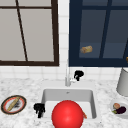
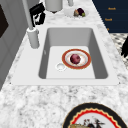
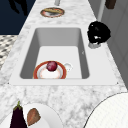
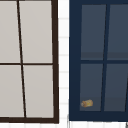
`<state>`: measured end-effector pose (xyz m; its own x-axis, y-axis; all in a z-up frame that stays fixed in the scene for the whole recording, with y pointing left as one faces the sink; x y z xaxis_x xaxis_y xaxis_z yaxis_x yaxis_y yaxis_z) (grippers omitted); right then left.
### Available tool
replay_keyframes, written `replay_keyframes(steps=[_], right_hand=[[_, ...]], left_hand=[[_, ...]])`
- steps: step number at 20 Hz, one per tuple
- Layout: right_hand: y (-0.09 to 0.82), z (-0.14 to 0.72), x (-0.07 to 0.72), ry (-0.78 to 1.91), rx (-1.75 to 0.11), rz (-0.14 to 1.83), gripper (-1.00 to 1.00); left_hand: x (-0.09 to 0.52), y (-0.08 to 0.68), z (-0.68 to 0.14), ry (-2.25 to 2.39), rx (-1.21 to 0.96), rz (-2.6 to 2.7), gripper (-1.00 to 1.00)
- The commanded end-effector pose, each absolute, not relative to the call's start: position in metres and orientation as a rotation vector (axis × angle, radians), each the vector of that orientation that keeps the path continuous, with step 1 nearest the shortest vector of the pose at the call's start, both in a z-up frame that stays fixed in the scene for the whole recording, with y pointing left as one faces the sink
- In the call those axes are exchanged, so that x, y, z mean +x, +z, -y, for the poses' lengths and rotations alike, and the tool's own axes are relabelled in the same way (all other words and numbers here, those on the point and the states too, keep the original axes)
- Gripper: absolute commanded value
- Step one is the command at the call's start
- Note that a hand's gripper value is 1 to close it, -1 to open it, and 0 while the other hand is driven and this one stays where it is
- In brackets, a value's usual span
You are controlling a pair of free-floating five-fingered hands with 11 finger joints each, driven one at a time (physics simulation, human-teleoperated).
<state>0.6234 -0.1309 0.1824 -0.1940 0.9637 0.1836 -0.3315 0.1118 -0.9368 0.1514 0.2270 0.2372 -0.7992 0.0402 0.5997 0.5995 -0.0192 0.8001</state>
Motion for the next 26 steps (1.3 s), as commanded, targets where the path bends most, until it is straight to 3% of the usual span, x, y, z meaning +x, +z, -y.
replay_keyframes(steps=[1, 26], right_hand=[[0.157, 0.132, 0.612, 1.388, -0.752, 1.194, 1.0], [0.131, 0.17, 0.61, 1.336, -0.662, 1.524, 1.0]], left_hand=[[0.151, 0.237, -0.227, -1.872, -0.666, 1.861, 0.0], [0.151, 0.237, -0.227, -1.872, -0.666, 1.861, 0.0]])
